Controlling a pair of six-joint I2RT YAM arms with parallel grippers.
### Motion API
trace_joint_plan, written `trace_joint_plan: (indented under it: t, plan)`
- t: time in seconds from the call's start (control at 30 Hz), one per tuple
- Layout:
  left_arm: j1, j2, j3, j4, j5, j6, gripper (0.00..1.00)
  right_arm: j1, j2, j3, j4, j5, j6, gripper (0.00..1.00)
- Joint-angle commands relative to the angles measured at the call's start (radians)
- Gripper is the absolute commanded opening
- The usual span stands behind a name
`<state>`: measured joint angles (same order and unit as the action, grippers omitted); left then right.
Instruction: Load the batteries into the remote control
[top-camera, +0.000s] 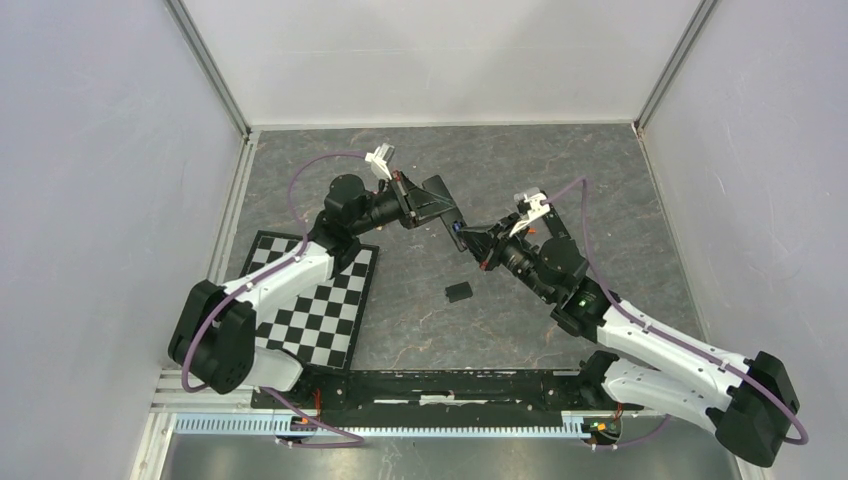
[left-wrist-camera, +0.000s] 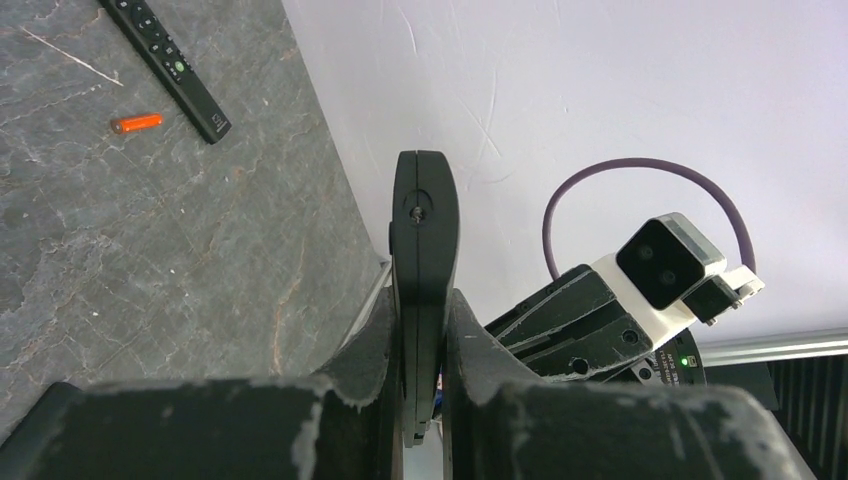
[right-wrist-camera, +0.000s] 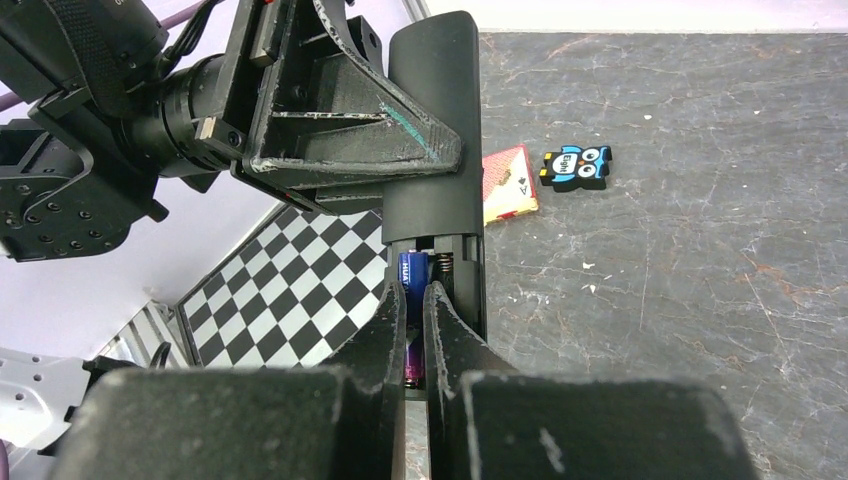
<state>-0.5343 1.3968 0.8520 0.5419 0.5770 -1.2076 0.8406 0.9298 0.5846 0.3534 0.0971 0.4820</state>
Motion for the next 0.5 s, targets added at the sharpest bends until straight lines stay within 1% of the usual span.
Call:
trace_joint_plan:
  t: [0.0, 0.13, 0.27, 0.3, 0.47]
  plan:
    - [0.004, -0.084, 0.036, 0.183, -0.060, -0.053, 0.02, 0.010, 0.042, 0.008, -0.175, -0.077, -0.006, 0.00]
    - [0.012, -0.094, 0.037, 0.178, -0.059, -0.037, 0.02, 0.009, 0.071, 0.044, -0.255, -0.072, -0.022, 0.00]
    - [0.020, -0.097, 0.038, 0.179, -0.054, -0.034, 0.02, 0.010, 0.098, 0.065, -0.297, -0.094, -0.027, 0.00]
    - [0.021, -0.099, 0.038, 0.178, -0.054, -0.031, 0.02, 0.010, 0.106, 0.068, -0.306, -0.129, -0.028, 0.00]
    - [0.032, -0.104, 0.039, 0.167, -0.051, -0.030, 0.02, 0.009, 0.130, 0.087, -0.351, -0.163, -0.034, 0.00]
